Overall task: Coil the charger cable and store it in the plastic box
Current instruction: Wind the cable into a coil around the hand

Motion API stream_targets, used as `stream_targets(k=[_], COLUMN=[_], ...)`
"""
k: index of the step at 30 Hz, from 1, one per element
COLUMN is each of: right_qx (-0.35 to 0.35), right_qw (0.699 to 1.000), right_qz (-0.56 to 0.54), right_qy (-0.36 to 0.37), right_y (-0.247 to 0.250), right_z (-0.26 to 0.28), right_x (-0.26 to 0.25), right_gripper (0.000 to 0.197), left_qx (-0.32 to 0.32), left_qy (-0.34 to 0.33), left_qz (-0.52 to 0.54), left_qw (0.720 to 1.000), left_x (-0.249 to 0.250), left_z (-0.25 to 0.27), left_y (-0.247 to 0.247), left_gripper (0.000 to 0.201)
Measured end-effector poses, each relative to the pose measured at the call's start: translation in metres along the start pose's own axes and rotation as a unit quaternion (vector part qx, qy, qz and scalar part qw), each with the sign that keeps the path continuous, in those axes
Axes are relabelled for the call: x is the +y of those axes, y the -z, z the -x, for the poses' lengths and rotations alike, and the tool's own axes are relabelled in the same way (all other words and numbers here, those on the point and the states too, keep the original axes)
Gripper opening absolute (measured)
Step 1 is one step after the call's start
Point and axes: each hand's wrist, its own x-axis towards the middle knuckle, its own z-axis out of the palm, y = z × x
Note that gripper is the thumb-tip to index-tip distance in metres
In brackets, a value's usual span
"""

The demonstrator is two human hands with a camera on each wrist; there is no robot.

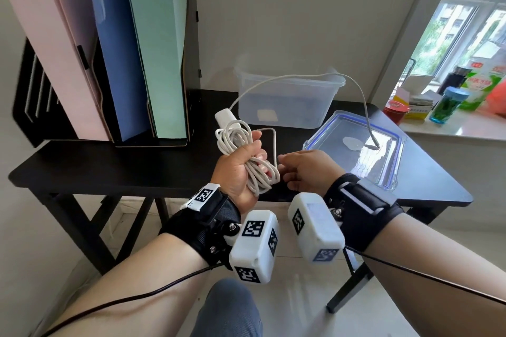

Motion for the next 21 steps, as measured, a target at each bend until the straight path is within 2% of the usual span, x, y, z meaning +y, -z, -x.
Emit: stream_targets(k=[3,7,9,10,12,17,21], right_qx=[-0.002,0.029,0.022,0.016,0.012,-0.001,0.001], right_qw=[1.000,0.991,0.989,0.989,0.987,0.978,0.967], right_qz=[0.000,0.072,0.078,0.072,0.065,0.069,0.099], right_qy=[0.023,0.105,0.125,0.132,0.148,0.198,0.235], right_y=[0.000,-0.003,-0.005,-0.005,-0.006,-0.009,-0.009], right_z=[-0.003,-0.001,0.002,0.004,0.007,0.011,0.013], right_x=[0.002,0.008,0.007,0.006,0.004,0.004,0.003], right_gripper=[0.012,0.018,0.019,0.019,0.019,0.024,0.017], left_qx=[0.009,0.074,0.089,0.090,0.079,0.015,-0.006], left_qy=[-0.006,0.003,0.008,0.004,0.003,0.007,0.011], left_qz=[-0.020,-0.015,-0.014,-0.028,-0.058,-0.091,-0.112], left_qw=[1.000,0.997,0.996,0.996,0.995,0.996,0.994], left_x=[-0.001,-0.002,0.000,0.000,0.000,-0.002,-0.004], left_z=[0.001,-0.001,-0.001,-0.001,0.000,0.000,0.000], left_y=[-0.001,0.001,0.002,0.002,0.000,0.001,0.004], left_gripper=[0.014,0.013,0.003,0.008,0.015,0.012,0.038])
